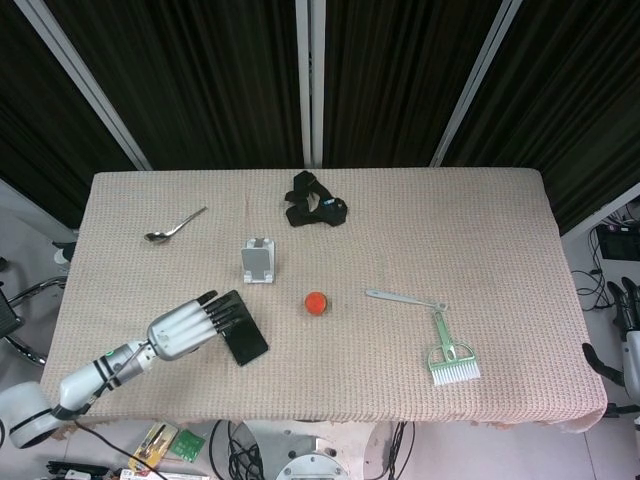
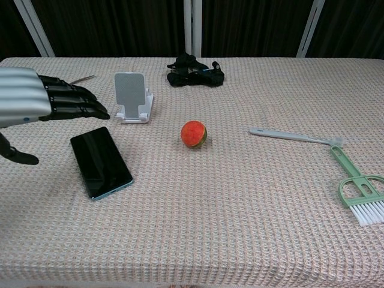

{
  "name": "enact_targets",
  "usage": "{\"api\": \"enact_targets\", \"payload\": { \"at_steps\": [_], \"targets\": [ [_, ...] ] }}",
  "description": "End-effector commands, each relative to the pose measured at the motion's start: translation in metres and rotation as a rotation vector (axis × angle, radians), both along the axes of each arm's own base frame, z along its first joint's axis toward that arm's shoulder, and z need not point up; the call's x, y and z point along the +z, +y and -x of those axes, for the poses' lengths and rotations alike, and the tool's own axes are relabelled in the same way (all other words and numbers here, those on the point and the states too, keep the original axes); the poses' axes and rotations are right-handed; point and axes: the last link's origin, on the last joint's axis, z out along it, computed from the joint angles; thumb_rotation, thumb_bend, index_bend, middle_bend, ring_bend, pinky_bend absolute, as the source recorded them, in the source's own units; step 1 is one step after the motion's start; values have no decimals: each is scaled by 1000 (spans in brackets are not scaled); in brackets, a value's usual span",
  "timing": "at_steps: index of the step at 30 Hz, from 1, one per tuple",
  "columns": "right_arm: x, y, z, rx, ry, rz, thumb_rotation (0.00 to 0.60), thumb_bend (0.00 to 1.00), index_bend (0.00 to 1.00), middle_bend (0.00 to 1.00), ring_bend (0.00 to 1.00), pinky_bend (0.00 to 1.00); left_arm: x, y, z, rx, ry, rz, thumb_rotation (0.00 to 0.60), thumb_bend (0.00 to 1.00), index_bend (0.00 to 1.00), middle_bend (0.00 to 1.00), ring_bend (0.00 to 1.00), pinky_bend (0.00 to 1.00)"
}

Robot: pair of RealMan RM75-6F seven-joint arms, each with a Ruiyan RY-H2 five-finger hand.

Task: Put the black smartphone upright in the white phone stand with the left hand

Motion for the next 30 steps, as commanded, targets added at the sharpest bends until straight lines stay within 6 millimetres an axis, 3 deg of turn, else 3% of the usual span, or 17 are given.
{"api": "enact_targets", "payload": {
  "at_steps": [1,13,30],
  "targets": [
    [2,1,0,-2,-1,6,600,176,0,0,0,0,-18,11,-4,-66,91,22,600,122,75,100,81,249],
    [1,3,3,-20,9,-8,600,176,0,0,0,0,-33,46,-17,-119,257,17,600,122,99,99,80,250],
    [1,2,11,-41,-3,-3,600,176,0,0,0,0,-48,49,-17,-122,305,28,600,122,124,99,81,250]
  ]
}}
